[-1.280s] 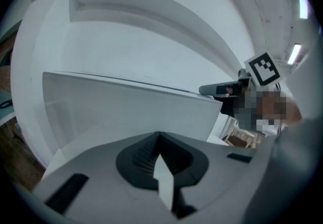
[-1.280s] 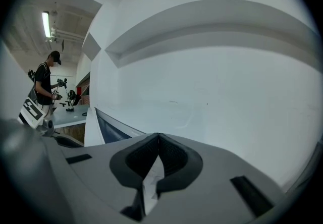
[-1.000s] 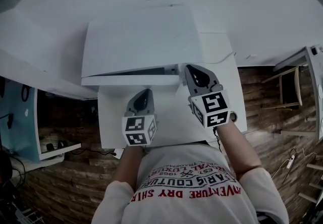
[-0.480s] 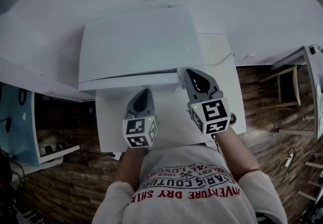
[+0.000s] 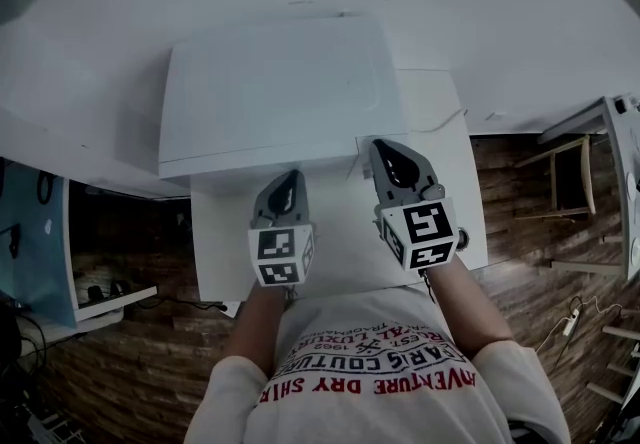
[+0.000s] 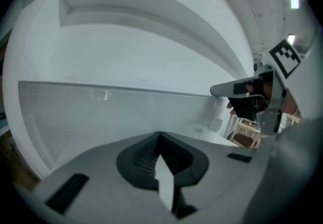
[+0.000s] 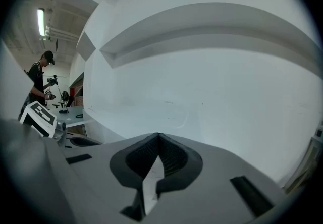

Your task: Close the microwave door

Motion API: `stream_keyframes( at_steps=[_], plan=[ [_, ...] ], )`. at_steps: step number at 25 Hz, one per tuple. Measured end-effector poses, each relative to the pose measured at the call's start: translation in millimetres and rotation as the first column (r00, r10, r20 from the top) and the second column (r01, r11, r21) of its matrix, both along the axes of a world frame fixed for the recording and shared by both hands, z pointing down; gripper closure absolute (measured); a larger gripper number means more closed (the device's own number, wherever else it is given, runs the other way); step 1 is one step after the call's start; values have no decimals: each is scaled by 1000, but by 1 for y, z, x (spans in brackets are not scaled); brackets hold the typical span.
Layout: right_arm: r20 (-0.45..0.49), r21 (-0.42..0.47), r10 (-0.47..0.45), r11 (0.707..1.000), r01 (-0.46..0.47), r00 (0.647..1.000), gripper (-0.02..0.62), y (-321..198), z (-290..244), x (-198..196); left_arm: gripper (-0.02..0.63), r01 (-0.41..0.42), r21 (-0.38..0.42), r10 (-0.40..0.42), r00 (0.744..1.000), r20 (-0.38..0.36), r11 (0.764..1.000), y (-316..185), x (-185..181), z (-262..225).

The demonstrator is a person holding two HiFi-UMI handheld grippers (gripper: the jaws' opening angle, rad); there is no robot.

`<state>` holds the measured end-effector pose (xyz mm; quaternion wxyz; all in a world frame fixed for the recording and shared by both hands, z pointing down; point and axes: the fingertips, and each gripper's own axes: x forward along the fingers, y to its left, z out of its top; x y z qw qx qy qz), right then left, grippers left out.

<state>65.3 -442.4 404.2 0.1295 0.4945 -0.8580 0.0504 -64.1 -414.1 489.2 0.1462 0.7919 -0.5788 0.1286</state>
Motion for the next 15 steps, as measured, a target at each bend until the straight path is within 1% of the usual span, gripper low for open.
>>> stream_keyframes(
  at_steps=[3,6,8,10,11,13,15],
  plan=[
    [-3,-1,2,1000,-2,1000,584,0,1,0,611,-7,-1,7,1000,-20,1000,0,0,1],
    [-3,2,9,1000,-9,1000,583,-2,1,1,611,2,9,-2,1000,-20,1000,-1,0,2],
    [-7,7,12,1000,-12,1000,583,-2,2,0,611,-2,7,2,999,-48,1000,0,1,0],
    [-29,11,13,1000,-13,1000,584,-1,2,-1,611,-34,17,35,995,-90,999,6,6,-8],
    [-43,10,13,1000,-13,999,583,0,2,0,611,-54,29,56,993,-100,998,11,10,-13],
    [-53,4,20,1000,-20,998,583,3,1,1,611,-93,62,98,991,-94,994,20,16,-26],
    [-29,4,42,999,-42,999,583,10,-1,2,611,-126,103,134,988,-73,987,29,20,-41]
  ],
)
